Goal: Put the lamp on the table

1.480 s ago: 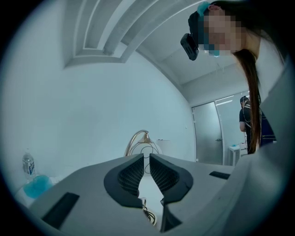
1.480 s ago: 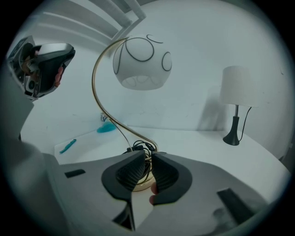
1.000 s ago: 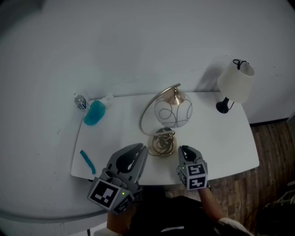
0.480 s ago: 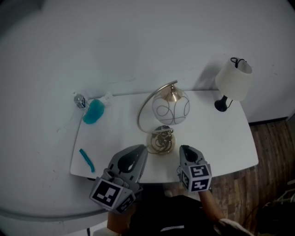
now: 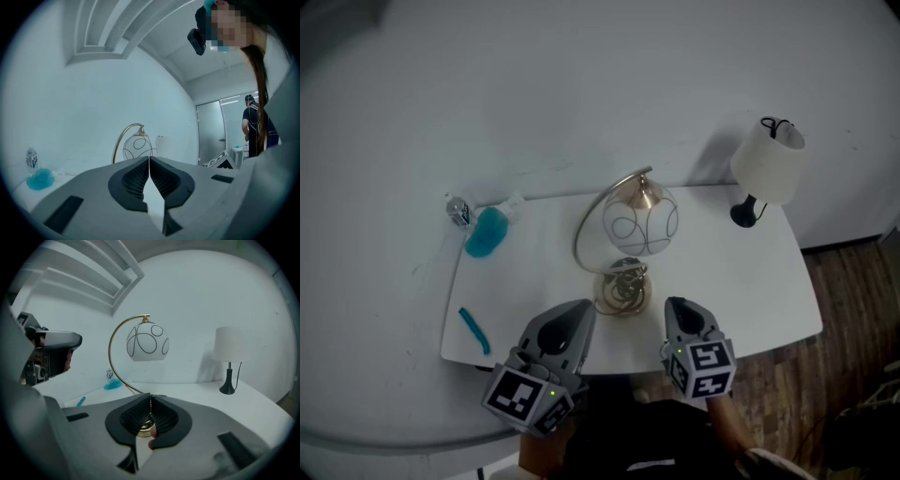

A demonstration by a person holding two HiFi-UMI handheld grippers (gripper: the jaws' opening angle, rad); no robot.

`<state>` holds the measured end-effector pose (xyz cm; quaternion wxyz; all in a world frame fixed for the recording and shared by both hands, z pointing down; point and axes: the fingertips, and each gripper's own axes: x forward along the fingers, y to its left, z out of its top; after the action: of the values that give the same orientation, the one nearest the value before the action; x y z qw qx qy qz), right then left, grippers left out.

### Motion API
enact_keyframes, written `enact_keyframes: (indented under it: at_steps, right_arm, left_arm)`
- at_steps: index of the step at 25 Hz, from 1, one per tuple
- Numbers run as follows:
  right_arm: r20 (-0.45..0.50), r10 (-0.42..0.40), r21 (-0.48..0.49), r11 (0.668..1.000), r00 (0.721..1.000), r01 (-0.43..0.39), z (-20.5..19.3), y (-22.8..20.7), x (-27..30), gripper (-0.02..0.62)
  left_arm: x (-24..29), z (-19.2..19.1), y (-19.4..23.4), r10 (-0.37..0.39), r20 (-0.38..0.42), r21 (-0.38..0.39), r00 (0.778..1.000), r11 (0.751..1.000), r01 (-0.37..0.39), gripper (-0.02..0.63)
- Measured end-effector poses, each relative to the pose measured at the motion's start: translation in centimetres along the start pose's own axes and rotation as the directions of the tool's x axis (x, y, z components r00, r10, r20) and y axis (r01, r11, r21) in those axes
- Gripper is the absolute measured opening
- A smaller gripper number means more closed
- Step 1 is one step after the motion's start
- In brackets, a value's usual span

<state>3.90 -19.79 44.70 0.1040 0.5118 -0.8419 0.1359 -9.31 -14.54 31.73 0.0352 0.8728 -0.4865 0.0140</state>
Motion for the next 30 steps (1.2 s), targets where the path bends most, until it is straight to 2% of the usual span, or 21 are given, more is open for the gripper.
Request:
enact_keyframes:
  at_steps: [20, 30]
  right_arm:
    - [0.041, 0.013, 0.009, 1.000, 0.999, -0.013, 1.4, 0.4, -2.9, -0.002]
    - [0.064, -0.010, -0.011, 1.000, 0.998, 0.010, 1.5, -0.4, -4.5, -0.002]
  left_arm:
    - [-0.2, -1.2, -1.1, -0.004, -0.025, -0.023, 1.000, 1.000, 0.003, 0.011]
    - [-0.1, -1.7, -2.3, -0.012, -0.048, -0.031, 0.999, 0.999, 0.011, 0.011]
